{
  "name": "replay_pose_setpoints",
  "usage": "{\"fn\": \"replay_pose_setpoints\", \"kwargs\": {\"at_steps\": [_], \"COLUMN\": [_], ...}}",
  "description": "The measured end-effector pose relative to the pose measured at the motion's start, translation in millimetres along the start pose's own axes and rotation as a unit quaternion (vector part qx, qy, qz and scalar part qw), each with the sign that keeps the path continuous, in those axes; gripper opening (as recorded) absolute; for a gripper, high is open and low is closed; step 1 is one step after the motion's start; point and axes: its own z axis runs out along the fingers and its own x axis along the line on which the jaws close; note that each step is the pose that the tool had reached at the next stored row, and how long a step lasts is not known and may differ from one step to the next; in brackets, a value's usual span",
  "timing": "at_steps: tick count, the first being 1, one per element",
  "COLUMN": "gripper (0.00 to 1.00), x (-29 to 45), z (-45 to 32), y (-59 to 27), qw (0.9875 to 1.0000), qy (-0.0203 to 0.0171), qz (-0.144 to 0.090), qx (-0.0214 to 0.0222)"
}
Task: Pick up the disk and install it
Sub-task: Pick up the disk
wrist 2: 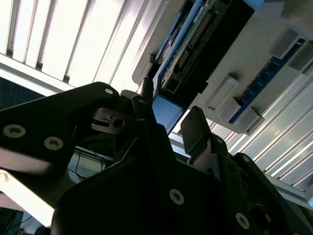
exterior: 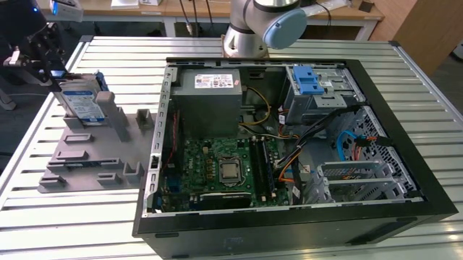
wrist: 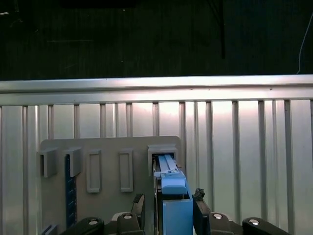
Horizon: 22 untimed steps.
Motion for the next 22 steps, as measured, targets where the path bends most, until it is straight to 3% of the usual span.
{"fn": "replay_pose_setpoints", "kwargs": {"at_steps": [13, 22], "gripper": [0.50, 0.49], "x": [-0.8, -2.3], "z": [12.2, 13.8], "y": [0.0, 0.1], "qw": [1.0000, 1.0000], "qy": [0.0000, 0.0001], "qz": [0.000, 0.000], "qx": [-0.0006, -0.0007]}}
